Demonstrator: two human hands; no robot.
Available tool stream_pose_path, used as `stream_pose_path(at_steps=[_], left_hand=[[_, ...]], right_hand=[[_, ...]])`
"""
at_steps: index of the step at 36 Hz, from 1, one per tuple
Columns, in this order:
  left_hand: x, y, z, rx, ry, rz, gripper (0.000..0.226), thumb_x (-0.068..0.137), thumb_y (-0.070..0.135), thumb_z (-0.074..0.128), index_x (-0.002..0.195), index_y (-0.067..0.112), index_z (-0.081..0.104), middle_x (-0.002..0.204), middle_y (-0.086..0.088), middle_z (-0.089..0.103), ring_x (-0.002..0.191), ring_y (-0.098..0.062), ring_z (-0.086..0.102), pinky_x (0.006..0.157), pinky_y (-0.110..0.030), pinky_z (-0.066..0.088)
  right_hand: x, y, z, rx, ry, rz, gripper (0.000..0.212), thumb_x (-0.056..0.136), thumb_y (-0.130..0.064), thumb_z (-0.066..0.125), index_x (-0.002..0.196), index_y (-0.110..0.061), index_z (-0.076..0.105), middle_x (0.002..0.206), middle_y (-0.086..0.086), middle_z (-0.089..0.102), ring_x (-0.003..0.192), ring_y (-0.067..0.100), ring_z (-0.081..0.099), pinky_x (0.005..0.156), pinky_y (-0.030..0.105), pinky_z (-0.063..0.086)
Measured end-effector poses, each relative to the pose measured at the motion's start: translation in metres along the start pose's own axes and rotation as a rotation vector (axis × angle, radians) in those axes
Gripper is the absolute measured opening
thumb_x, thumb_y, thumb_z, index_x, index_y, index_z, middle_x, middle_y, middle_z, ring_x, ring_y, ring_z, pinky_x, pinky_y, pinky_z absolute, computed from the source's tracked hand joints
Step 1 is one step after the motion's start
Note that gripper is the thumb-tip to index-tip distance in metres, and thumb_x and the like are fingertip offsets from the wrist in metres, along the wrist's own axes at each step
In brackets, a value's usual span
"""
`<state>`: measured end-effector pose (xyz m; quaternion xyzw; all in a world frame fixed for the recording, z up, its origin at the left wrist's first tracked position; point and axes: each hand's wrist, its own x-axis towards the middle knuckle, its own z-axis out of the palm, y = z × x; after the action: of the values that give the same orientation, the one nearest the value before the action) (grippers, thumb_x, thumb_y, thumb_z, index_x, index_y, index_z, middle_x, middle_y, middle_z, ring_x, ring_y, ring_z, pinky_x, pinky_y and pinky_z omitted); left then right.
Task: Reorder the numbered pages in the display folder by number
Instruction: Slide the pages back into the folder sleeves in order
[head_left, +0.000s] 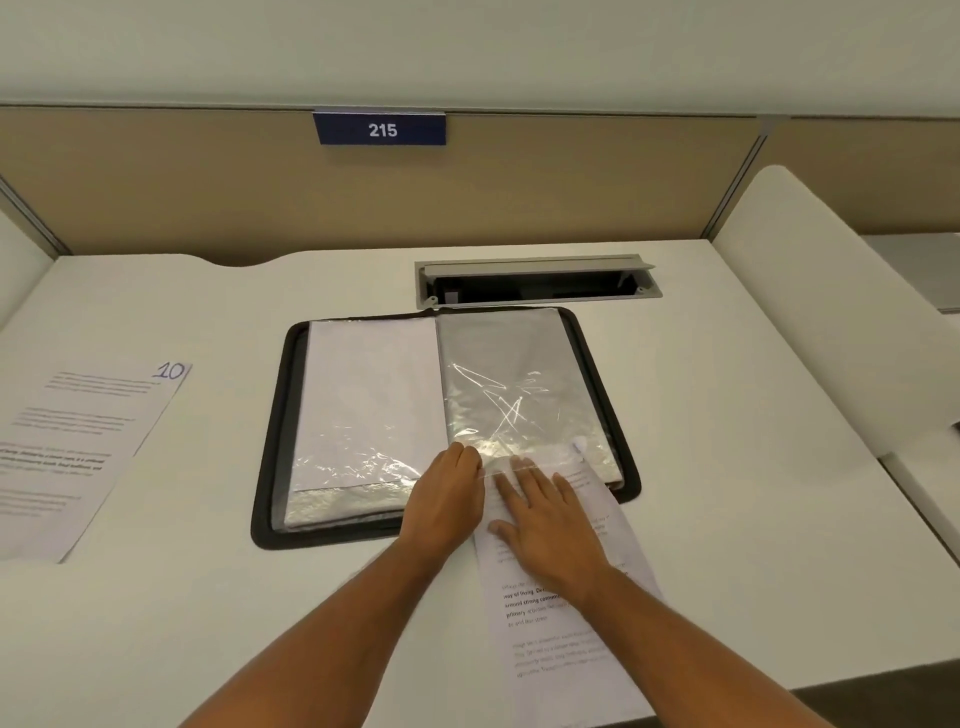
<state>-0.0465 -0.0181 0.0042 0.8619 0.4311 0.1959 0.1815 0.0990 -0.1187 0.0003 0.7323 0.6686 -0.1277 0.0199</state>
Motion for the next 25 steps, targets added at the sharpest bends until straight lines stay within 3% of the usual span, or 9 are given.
stream_pose_path(at_steps=[8, 13, 15, 18, 22, 25], left_hand=[[-0.005, -0.004, -0.004, -0.046, 0.03, 0.003, 0.003, 0.098, 0.014, 0.056, 0.1, 0.013, 0.057, 0.096, -0.002, 0.058, 0.079, -0.018, 0.053, 0.065, -0.035, 0.052], [-0.01, -0.002, 0.001, -0.033, 0.035, 0.098, 0.011, 0.092, 0.008, 0.067, 0.1, 0.012, 0.061, 0.094, -0.002, 0.061, 0.079, -0.019, 0.057, 0.062, -0.034, 0.053], [-0.01, -0.003, 0.005, -0.016, 0.033, 0.125, 0.007, 0.093, 0.008, 0.066, 0.099, 0.011, 0.062, 0.092, -0.002, 0.06, 0.08, -0.02, 0.057, 0.063, -0.036, 0.052], [-0.011, -0.005, 0.011, 0.001, 0.042, 0.155, 0.011, 0.094, 0.011, 0.067, 0.104, 0.01, 0.066, 0.093, -0.003, 0.063, 0.082, -0.021, 0.059, 0.065, -0.033, 0.053], [-0.008, -0.003, 0.011, 0.015, 0.028, 0.19, 0.006, 0.092, 0.009, 0.068, 0.097, 0.012, 0.066, 0.09, -0.002, 0.061, 0.077, -0.019, 0.057, 0.06, -0.034, 0.053], [-0.005, -0.002, 0.013, 0.041, 0.013, 0.202, 0.006, 0.093, 0.014, 0.069, 0.096, 0.014, 0.065, 0.09, -0.001, 0.062, 0.075, -0.018, 0.057, 0.058, -0.034, 0.053]], right_hand=[[0.008, -0.008, -0.004, 0.025, 0.016, 0.112, 0.072, 0.101, -0.07, 0.018, 0.162, -0.04, -0.007, 0.172, 0.006, -0.002, 0.158, 0.026, -0.003, 0.124, 0.049, 0.002], [0.013, -0.015, -0.001, 0.002, 0.05, 0.06, 0.063, 0.102, -0.065, 0.015, 0.157, -0.037, 0.029, 0.167, 0.014, 0.023, 0.155, 0.033, 0.019, 0.12, 0.062, 0.021], [0.012, -0.014, 0.002, -0.002, 0.063, -0.069, 0.059, 0.106, -0.06, 0.016, 0.157, -0.033, 0.029, 0.169, 0.011, 0.017, 0.158, 0.028, 0.011, 0.122, 0.06, 0.019], [0.009, -0.01, 0.003, 0.014, 0.044, -0.213, 0.062, 0.108, -0.057, 0.013, 0.163, -0.028, 0.012, 0.172, 0.001, 0.002, 0.158, 0.018, -0.007, 0.127, 0.052, 0.004], [0.003, 0.0, 0.004, 0.054, 0.086, -0.154, 0.061, 0.109, -0.052, 0.018, 0.163, -0.022, 0.017, 0.171, -0.001, 0.011, 0.158, 0.014, 0.002, 0.129, 0.043, 0.005], [-0.002, 0.01, 0.01, 0.051, 0.181, -0.024, 0.064, 0.108, -0.052, 0.028, 0.16, -0.015, 0.03, 0.168, 0.006, 0.023, 0.156, 0.023, 0.02, 0.128, 0.043, 0.017]])
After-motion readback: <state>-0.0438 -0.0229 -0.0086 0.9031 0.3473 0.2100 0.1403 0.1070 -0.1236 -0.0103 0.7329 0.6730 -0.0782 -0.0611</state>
